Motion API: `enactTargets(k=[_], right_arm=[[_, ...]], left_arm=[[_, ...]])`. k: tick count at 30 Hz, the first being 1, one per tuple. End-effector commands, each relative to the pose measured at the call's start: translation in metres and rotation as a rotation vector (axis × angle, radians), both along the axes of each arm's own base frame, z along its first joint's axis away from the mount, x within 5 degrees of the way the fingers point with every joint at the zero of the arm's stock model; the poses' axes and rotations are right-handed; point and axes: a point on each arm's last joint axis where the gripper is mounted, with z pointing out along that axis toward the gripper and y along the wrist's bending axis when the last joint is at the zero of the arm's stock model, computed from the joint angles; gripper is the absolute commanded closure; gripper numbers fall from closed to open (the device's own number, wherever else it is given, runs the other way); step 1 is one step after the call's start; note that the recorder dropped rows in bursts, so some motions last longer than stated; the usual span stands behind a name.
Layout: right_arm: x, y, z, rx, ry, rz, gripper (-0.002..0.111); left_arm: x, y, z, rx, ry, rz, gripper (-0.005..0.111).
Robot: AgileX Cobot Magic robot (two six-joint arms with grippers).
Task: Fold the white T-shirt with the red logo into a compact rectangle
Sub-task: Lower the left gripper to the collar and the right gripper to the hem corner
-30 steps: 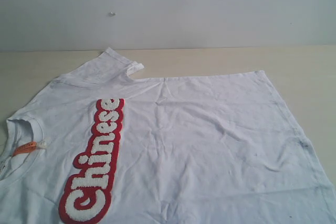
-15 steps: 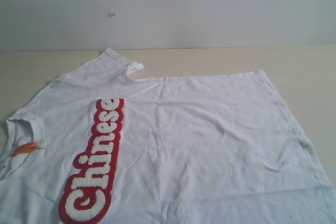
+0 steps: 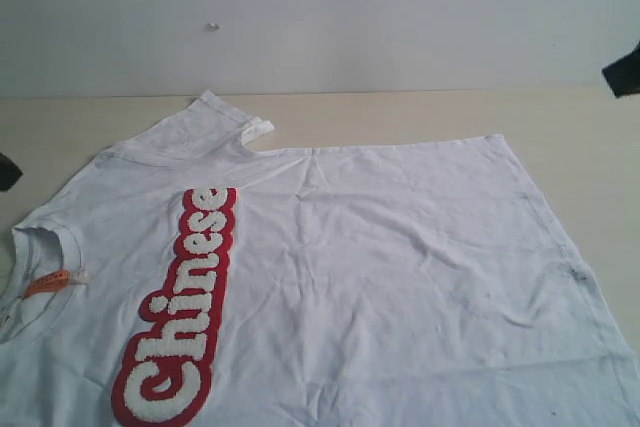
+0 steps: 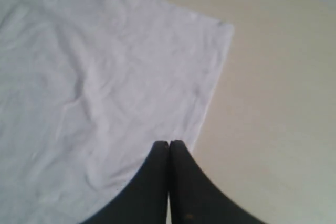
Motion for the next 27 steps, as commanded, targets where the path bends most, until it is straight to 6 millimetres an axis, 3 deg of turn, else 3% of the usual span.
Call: enactTargets(k=[1,7,10,12,13,14,15,20,22,27], right_arm=[[0.003,0.008,-0.018,-0.033,0.141,0.294,0.108],[0.003,0.020,-0.046,-0.096,0.184,0.530,0.102],[0.003,0.024,-0.072,-0.213,0.224,0.600,0.085],[0.008,0.022,-0.084,-0.236,0.227,0.577,0.070],[0.011,0.021,-0.091,-0.241,0.220,0.569,0.060],[0.013,0.021,-0.092,-0.245,0.212,0.564,0.057],[0.016,0.021,-0.097,-0.246,0.213,0.561,0.052],[0.036,0.019,-0.084,-0.294,-0.035,0.453,0.048],[0.035,0.019,-0.081,-0.202,-0.032,0.316,0.048],[0.036,0.017,-0.081,-0.243,-0.029,0.327,0.048]], left_arm=[[-0.003,-0.003,-0.014,0.098,0.155,-0.225,0.107],[-0.005,0.001,-0.045,0.293,0.272,-0.443,0.107],[0.006,0.001,-0.057,0.315,0.200,-0.448,0.103],[0.011,0.001,-0.063,0.321,0.178,-0.440,0.082],[0.016,0.002,-0.068,0.349,0.160,-0.468,0.052],[0.018,0.002,-0.069,0.362,0.145,-0.481,0.035],[0.024,0.002,-0.072,0.372,0.102,-0.478,0.002],[0.034,0.002,-0.071,0.388,0.002,-0.439,0.002],[0.033,0.001,-0.071,0.365,0.015,-0.417,0.002],[0.037,0.003,-0.067,0.414,-0.022,-0.458,0.002]])
